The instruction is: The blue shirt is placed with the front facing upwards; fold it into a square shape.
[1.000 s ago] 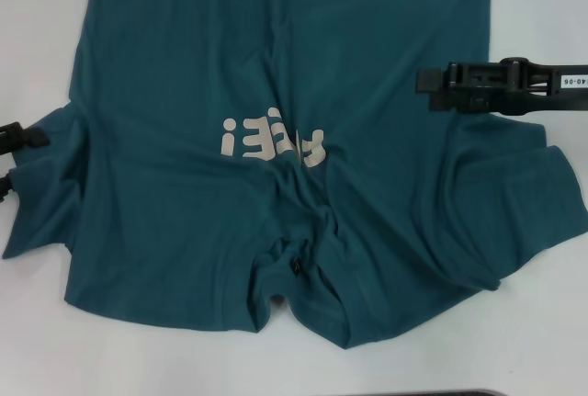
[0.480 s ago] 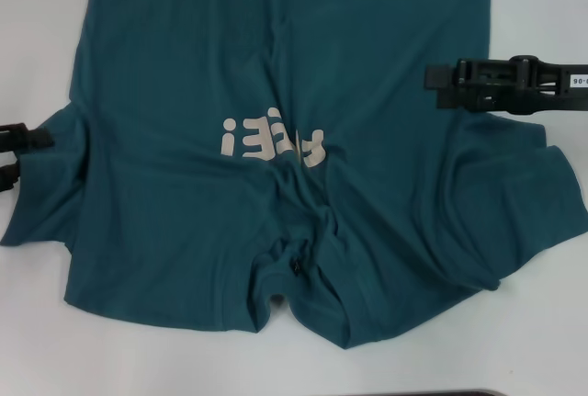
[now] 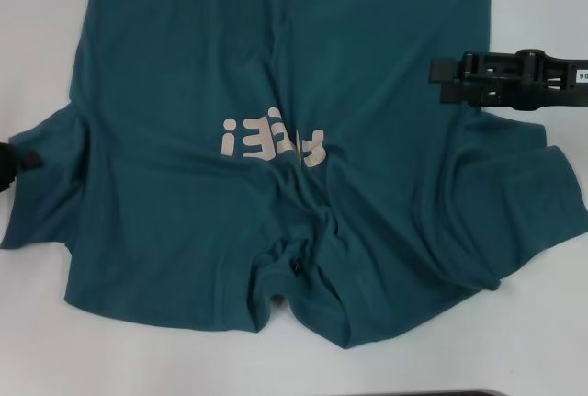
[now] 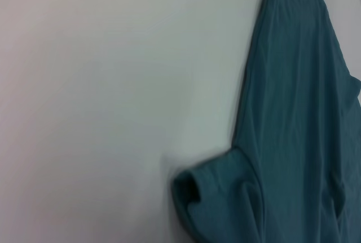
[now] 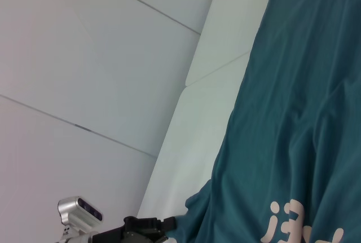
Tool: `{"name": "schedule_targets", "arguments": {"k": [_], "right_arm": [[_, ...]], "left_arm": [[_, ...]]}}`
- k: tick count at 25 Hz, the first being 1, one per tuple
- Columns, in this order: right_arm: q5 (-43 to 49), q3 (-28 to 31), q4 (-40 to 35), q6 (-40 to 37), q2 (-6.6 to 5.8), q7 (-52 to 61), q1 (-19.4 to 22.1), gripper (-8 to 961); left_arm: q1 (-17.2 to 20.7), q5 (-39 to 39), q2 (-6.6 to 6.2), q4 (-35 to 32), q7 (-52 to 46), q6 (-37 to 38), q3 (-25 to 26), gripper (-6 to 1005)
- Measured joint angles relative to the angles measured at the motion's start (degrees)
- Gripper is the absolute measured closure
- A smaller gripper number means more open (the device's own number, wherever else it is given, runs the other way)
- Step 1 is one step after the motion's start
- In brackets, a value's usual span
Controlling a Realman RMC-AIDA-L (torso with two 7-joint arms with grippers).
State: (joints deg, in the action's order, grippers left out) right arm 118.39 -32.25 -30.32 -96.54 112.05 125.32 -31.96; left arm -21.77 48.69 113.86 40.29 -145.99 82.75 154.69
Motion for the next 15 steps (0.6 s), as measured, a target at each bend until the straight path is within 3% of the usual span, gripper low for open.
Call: {"name": "schedule_targets", "arguments": {"k": [5, 7, 11, 15], "right_arm": [[0.0, 0.0, 0.0, 0.0, 0.01, 0.1, 0.1, 7], [0.0, 0.0, 0.0, -0.1, 0.01, 0.1, 0.1, 7], [0.0, 0.0, 0.0, -0.1, 0.01, 0.1, 0.1, 7], [0.1, 0.0, 0.0, -0.1, 0.01, 0.2, 0.1, 8]], "left_arm": [[0.0, 0.1, -0.02, 0.8, 0.2, 0.6, 0.0, 985], [0.2, 0.1, -0.22, 1.7, 0.0, 0.7, 0.1, 987], [-0.1, 0.0, -2.01, 2.3, -0.4, 0.7, -0.3, 991], [-1.6, -1.6, -4.64, 2.5, -0.8, 0.8, -2.2, 995]]}}
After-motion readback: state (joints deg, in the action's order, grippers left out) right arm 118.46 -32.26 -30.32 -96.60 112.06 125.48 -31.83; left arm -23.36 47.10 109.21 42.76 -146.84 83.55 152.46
